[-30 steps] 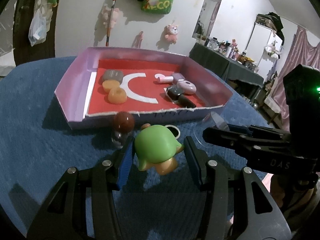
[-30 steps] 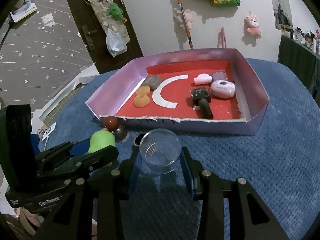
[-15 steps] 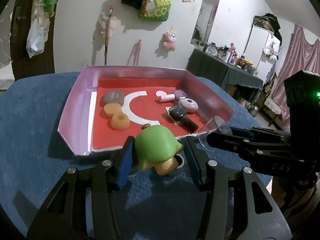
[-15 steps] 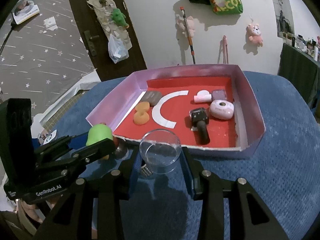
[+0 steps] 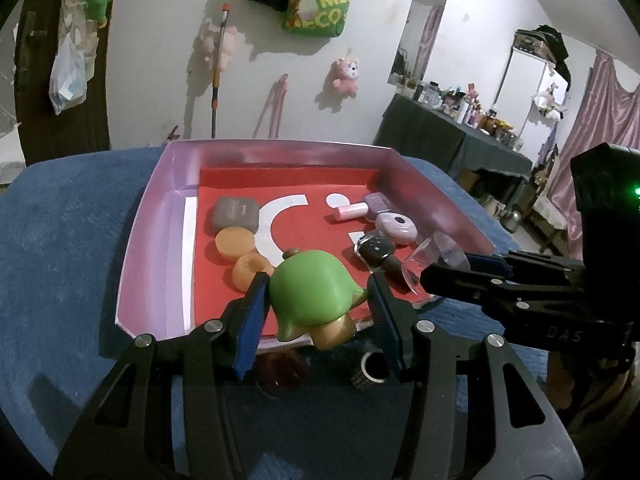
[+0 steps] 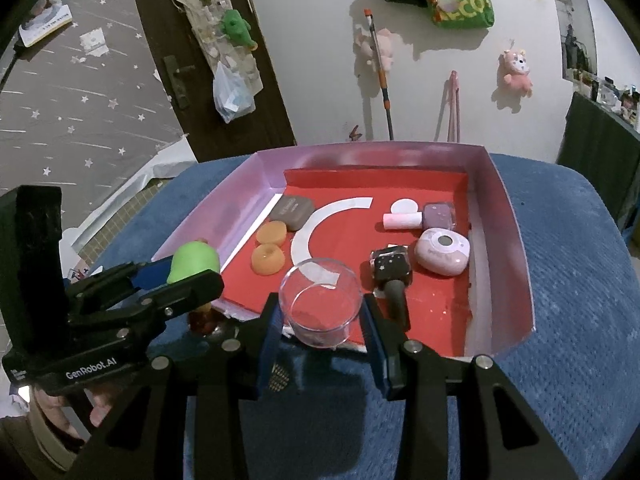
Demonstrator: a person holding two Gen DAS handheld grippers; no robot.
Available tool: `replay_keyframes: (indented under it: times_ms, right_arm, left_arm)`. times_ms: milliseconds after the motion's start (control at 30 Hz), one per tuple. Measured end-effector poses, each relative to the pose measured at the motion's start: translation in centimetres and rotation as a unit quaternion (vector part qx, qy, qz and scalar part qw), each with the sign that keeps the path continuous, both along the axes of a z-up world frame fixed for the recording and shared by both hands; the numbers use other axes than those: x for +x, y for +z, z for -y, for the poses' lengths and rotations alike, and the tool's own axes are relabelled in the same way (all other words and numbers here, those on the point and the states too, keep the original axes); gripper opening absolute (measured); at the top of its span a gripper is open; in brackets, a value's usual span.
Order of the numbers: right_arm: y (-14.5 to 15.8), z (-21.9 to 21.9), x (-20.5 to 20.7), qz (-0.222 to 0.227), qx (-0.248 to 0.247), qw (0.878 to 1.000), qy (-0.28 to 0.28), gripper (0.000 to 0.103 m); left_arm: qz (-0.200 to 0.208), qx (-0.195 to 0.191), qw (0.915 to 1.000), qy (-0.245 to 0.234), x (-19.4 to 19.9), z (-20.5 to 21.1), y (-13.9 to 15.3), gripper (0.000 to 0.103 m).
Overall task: Organize rigid objects
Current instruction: 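Lift the mushroom figure and clear cup and carry them over the red box, then lower both held items onto the box base and open both grippers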
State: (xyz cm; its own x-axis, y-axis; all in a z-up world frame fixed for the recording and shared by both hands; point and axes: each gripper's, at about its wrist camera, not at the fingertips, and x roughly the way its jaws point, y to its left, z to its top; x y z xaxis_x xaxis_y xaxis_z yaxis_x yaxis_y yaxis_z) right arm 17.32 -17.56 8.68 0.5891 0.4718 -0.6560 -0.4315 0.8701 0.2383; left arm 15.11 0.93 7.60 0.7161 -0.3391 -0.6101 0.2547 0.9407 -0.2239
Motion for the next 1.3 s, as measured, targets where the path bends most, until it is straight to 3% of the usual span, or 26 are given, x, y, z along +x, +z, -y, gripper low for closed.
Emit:
replay_keyframes:
  times_ms: [800,1300]
  right_arm:
    - [-3.9,-1.7,5.0,-0.074,-0.027,0.997,0.014,0.042]
    - [-4.6,-1.4,6.7,-0.075,-0.048,0.996,0.0,0.042]
  left_arm:
    - [-0.095,-0.017,0.9952,-0.012,5.1,-0.4,-4.0,0.048]
    - [-0.105,-0.015,0.9944,-0.003,6.4,-0.6,-4.8,0.048]
